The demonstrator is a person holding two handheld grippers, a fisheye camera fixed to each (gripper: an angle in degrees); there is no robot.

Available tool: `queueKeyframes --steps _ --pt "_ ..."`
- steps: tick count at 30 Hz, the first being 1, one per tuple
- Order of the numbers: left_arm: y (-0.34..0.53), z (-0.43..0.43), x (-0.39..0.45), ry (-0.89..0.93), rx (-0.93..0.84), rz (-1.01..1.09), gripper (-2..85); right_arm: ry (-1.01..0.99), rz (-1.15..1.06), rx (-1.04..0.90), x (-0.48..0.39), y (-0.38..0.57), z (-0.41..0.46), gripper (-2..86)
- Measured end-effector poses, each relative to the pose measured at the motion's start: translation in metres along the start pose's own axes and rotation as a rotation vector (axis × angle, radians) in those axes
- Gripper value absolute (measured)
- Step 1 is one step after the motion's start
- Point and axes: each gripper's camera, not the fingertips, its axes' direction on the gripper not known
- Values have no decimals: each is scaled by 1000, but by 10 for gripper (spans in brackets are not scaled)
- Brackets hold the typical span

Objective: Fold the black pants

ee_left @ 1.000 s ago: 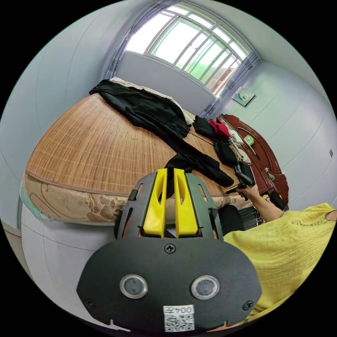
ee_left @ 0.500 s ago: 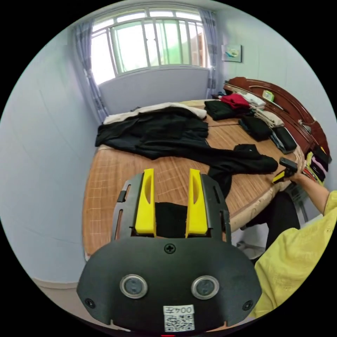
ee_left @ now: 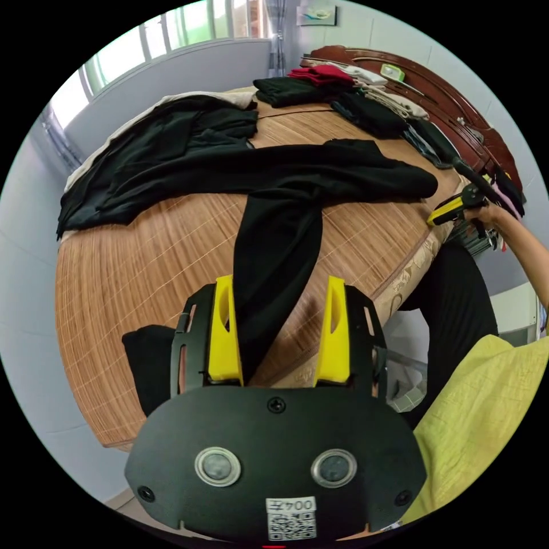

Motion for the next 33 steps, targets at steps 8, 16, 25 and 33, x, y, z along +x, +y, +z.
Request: queueKeyframes --steps 8,16,25,33 --pt "-54 39 11 -42 -168 123 197 -321 133 228 28 65 37 178" --pt "-57 41 -14 25 -152 14 83 -114 431 601 61 122 54 176" --pt "-13 -24 -26 108 92 -14 28 -337 411 762 56 154 67 2" --pt "96 -94 -80 53 247 -121 26 -509 332 979 47 226 31 -8"
